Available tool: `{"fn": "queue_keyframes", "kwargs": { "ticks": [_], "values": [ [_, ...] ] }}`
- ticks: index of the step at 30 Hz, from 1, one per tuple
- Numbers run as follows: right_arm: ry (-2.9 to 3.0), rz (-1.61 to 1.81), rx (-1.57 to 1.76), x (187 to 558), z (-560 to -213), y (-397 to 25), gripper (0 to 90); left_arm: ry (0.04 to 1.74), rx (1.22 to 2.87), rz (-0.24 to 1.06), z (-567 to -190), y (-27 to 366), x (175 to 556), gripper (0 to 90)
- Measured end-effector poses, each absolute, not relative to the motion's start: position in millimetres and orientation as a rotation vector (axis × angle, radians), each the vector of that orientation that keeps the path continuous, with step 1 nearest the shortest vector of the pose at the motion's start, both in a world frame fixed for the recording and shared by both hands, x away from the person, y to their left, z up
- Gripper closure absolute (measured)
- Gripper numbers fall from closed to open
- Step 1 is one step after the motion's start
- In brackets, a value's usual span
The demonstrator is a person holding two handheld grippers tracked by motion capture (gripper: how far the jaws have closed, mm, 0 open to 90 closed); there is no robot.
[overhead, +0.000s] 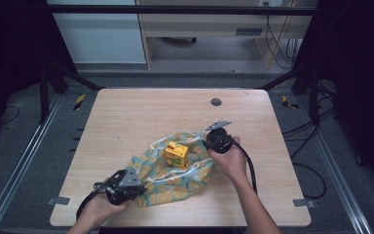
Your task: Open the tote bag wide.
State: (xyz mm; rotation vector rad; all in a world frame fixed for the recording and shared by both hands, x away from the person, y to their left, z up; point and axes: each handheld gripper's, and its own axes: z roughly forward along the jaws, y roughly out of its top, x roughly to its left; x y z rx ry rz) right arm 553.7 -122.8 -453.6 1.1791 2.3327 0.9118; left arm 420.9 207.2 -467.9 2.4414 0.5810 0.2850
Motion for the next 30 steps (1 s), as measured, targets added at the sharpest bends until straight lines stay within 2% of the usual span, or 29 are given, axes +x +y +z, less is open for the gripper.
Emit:
{"fn": "queue_keyframes", "kwargs": {
  "ticks": [3, 9, 14, 16, 17, 22, 30],
  "values": [
    [2.309, 0.916, 1.181, 550, -448, -124, 60.5, 0.589, 2.420, 0.300, -466, 207, 419, 88.3],
    [2.256, 0.948, 1.150, 534, -424, -130, 38.0, 0.607, 2.360, 0.368, -454, 210, 414, 70.4],
    [2.224, 0.993, 1.128, 518, -403, -135, 27.6, 0.611, 2.307, 0.413, -441, 208, 412, 58.9],
    [2.224, 0.992, 1.120, 515, -400, -136, 26.0, 0.610, 2.304, 0.421, -439, 207, 412, 56.2],
    [2.218, 0.999, 1.114, 509, -393, -138, 23.8, 0.613, 2.290, 0.432, -435, 206, 413, 51.0],
    [2.216, 1.048, 1.080, 490, -380, -143, 22.6, 0.625, 2.269, 0.440, -425, 205, 416, 41.6],
    [2.236, 1.075, 1.036, 466, -385, -140, 23.7, 0.644, 2.239, 0.483, -403, 206, 430, 39.1]
  ]
}}
